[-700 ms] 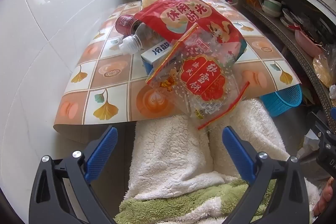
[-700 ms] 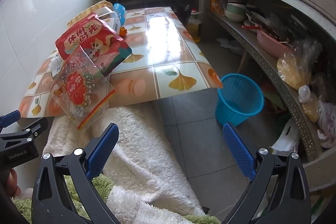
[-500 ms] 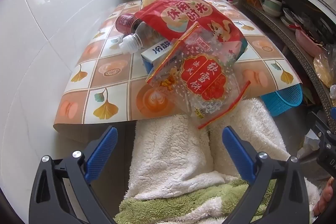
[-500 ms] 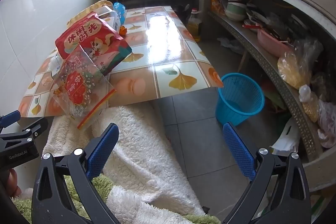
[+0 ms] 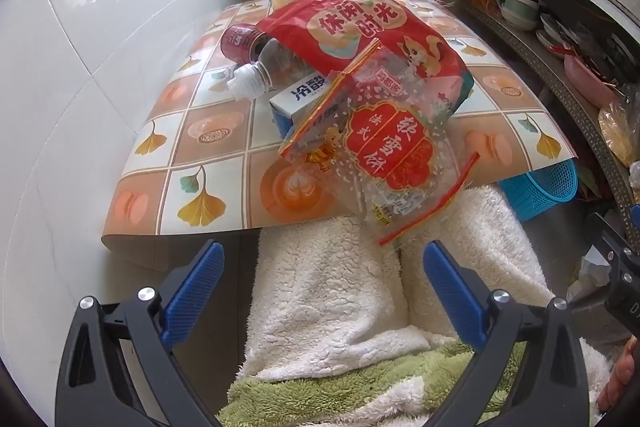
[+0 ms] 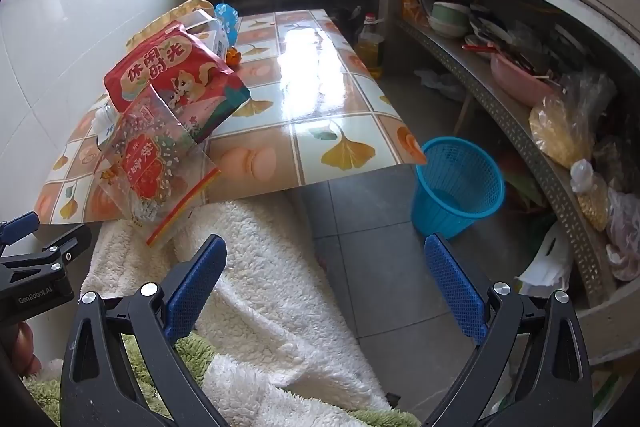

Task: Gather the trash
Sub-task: 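Move both tools toward the red snack bag and clear zip bag on the table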

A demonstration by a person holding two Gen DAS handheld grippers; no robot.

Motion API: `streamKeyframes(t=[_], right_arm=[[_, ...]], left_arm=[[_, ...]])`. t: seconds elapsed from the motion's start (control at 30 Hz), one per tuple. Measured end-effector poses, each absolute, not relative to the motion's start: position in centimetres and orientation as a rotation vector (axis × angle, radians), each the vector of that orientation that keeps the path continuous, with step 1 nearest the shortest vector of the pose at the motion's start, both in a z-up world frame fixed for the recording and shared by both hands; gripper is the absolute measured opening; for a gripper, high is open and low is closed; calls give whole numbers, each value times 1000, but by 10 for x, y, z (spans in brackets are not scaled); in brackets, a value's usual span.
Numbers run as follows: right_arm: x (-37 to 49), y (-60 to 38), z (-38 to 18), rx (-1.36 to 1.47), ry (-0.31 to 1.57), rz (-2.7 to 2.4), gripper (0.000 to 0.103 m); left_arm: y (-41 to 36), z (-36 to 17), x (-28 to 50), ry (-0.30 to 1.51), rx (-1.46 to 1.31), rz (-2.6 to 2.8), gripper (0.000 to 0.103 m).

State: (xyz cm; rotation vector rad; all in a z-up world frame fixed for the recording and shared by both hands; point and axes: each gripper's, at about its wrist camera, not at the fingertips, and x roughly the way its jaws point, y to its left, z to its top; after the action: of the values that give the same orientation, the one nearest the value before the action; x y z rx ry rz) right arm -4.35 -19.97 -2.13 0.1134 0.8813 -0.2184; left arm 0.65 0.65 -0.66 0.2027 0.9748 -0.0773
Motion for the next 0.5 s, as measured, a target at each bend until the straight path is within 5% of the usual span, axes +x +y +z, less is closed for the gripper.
streamKeyframes(t=[0.5], right_arm=[[-18,-211,-16,145,823,-167,95]], left_arm=[[24,-19,17,1034,89,-172,98]])
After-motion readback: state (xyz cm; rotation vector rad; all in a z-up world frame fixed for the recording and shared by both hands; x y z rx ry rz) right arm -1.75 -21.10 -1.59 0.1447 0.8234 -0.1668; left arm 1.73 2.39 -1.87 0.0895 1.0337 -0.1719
